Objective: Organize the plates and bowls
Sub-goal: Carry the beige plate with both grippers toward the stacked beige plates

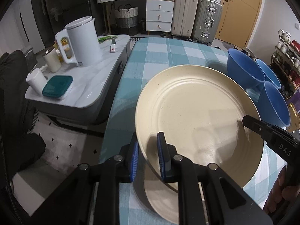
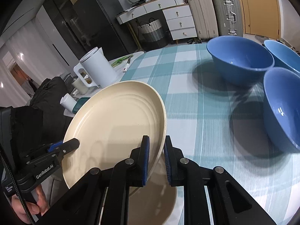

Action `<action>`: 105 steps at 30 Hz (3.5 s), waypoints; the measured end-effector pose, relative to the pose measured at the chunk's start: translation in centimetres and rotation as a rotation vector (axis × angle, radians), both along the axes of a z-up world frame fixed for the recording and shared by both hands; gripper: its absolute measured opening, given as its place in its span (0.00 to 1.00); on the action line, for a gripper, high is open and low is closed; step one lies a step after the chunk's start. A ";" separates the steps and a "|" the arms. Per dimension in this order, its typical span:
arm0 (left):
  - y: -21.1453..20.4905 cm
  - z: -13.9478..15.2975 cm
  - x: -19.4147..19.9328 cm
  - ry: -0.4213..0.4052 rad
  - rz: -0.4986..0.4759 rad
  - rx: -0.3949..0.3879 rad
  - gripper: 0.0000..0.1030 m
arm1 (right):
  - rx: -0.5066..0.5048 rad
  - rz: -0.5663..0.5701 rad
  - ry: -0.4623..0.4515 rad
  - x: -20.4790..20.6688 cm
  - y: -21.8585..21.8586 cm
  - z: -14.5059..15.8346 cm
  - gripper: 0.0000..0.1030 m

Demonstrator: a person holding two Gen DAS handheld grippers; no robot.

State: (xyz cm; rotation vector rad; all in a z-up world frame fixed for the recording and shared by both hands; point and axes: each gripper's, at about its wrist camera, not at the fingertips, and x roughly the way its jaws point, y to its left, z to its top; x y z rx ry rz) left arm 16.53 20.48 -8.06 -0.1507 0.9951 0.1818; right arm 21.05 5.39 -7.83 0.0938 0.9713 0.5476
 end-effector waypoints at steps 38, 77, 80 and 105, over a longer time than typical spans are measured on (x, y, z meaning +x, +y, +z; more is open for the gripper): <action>-2.5 -4.4 -4.4 0.038 -0.007 0.038 0.20 | -0.145 -0.014 -0.122 -5.8 -0.4 -3.4 0.15; -5.6 -6.0 -5.1 0.050 -0.060 0.294 0.28 | -0.337 0.027 -0.275 -7.4 0.9 -4.3 0.18; -5.8 -6.0 -5.0 0.050 -0.064 0.289 0.31 | -0.358 0.034 -0.284 -7.6 1.1 -4.5 0.20; -5.2 -5.9 -5.0 0.055 -0.060 0.227 0.36 | -0.180 0.051 -0.073 -5.2 -0.9 -4.9 0.27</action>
